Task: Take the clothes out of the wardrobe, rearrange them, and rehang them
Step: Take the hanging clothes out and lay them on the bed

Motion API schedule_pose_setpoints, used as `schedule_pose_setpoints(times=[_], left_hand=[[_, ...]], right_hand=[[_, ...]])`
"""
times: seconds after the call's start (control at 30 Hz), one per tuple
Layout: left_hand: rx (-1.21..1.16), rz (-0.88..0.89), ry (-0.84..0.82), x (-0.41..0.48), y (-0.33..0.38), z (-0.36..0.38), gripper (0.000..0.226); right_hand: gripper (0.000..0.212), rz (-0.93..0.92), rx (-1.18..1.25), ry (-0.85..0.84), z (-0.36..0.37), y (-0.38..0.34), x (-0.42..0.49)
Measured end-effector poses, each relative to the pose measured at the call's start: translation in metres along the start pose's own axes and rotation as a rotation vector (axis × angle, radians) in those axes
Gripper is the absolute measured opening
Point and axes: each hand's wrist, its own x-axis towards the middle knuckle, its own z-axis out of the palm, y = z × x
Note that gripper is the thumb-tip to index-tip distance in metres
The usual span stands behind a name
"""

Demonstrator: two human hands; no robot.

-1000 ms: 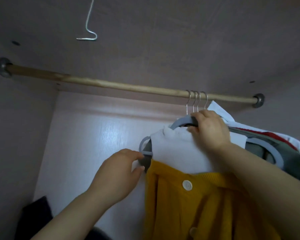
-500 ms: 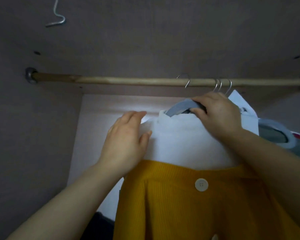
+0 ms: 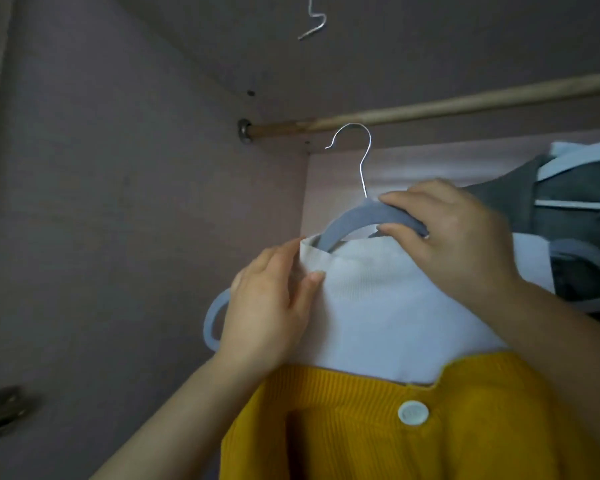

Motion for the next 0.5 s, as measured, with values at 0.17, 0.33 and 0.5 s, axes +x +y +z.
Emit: schedule_pose_setpoints(times=[0.17,0.33,0.5], left_hand=[[0.119,-0.163,0.095,-0.089,-0.039,-0.049,0.051],[0.392,-0.273,0.092,-0.17,-0.059,-0.106,0.044],[0.574,-0.411,0.092,-0.241,-0.057,-0.169,0.044]], right_hand=[[0.035,0.046,0.306,-0.063,0.029,-0.076,-0.051],[0.031,0.161,0.52,-0.081,0.046,-0.16,-0.099],[0.028,0.13,0.771,-0.049,0.055,-0.246,-0.133]])
